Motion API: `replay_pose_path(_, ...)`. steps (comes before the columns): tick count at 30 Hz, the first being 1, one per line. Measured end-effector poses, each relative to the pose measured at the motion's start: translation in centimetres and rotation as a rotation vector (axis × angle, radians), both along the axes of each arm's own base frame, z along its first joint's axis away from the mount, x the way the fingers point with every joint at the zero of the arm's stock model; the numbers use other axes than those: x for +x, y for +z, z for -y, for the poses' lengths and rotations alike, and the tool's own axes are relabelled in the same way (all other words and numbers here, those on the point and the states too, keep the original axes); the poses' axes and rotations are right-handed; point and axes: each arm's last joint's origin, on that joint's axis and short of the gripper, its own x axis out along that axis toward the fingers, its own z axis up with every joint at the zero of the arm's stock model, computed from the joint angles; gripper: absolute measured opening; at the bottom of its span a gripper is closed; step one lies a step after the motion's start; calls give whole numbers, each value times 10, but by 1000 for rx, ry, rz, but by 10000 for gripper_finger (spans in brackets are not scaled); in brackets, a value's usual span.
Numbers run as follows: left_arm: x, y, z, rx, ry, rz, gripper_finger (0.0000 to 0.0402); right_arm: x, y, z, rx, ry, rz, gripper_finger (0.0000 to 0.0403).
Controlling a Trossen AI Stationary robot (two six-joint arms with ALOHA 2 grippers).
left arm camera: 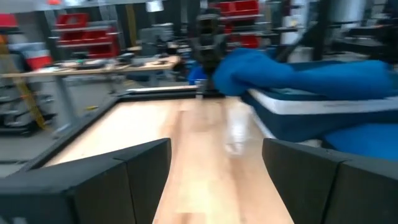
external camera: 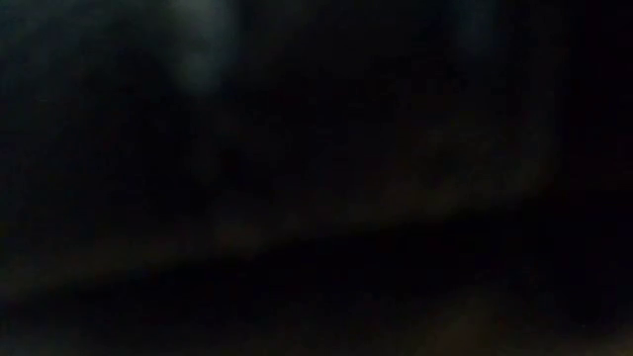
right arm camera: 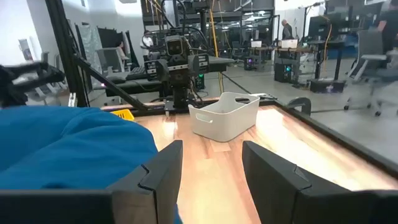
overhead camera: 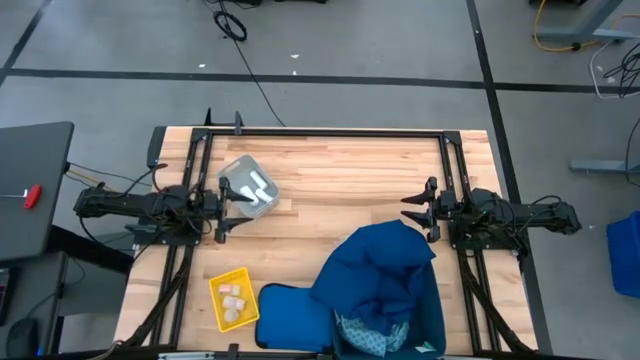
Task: Pick & place medical supplies in basket/bin
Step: Return to Home Position
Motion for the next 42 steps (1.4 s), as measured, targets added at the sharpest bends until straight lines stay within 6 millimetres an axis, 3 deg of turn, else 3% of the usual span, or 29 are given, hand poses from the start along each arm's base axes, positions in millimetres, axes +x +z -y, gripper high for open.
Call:
replay_pose_path(8,0,0,-2,64,62,-6,256,0,0,0,-173,-4,-13,176)
replay_pose_path(18,-1,3,-6,-8,208,25,256,0,0,0,-178,-5,-13,176)
replay_pose_path(42,-1,4,-6,-8,197,39,256,0,0,0,-180,-5,-14,176)
